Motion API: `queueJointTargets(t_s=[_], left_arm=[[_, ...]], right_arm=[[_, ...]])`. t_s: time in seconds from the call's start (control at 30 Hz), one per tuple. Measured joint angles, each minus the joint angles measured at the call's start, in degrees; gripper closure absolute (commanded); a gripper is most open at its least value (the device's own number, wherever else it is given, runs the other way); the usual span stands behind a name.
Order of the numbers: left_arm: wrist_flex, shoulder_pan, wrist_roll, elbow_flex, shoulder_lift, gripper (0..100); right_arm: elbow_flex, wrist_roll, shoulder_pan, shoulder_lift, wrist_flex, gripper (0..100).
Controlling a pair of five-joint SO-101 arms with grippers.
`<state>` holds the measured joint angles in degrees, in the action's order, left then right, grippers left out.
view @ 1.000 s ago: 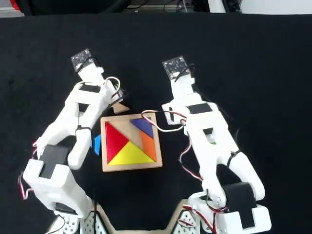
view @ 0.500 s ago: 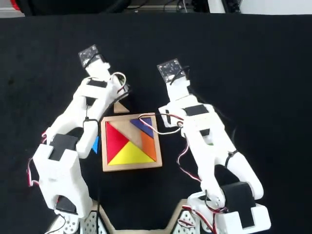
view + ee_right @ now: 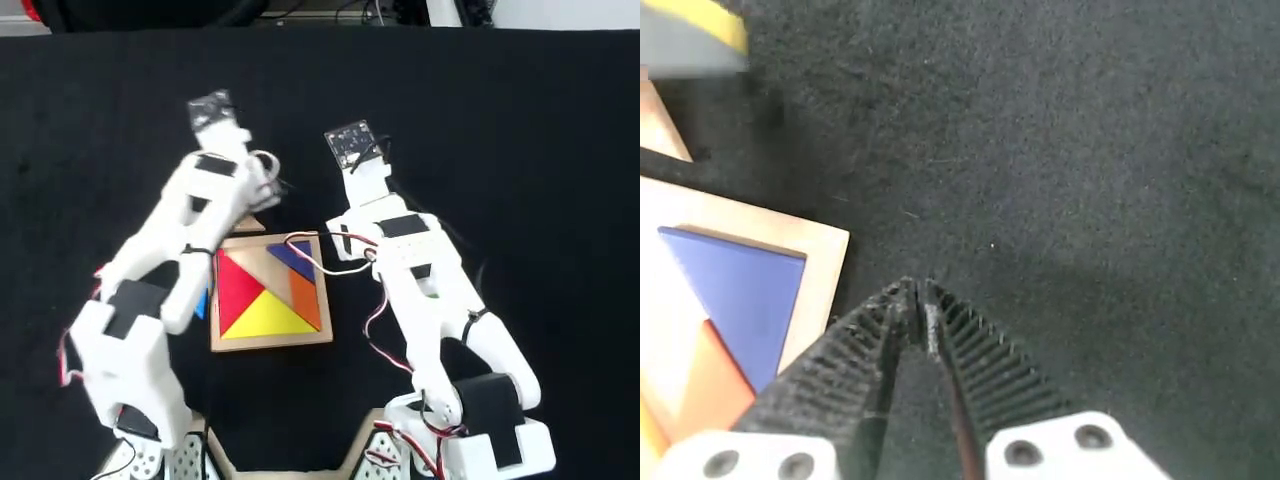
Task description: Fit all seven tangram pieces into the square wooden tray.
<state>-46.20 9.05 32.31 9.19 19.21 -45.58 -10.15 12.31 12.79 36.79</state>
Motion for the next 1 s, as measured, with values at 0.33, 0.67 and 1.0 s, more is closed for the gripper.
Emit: queueJointTargets(t_s=[0.33, 0.67, 1.0], left_arm=[[-2.9, -4.6, 1.0, 2.5, -2.6, 97], [-0.2, -6.4, 1.2, 4.2, -1.4, 97], [-1.4, -4.0, 1.1, -1.2, 4.0, 96]], right_arm=[[0.0, 0.0, 0.0, 0.0, 0.0, 98.7], [0.0, 0.0, 0.0, 0.0, 0.0, 98.7], [0.0, 0.0, 0.0, 0.0, 0.0, 98.7]])
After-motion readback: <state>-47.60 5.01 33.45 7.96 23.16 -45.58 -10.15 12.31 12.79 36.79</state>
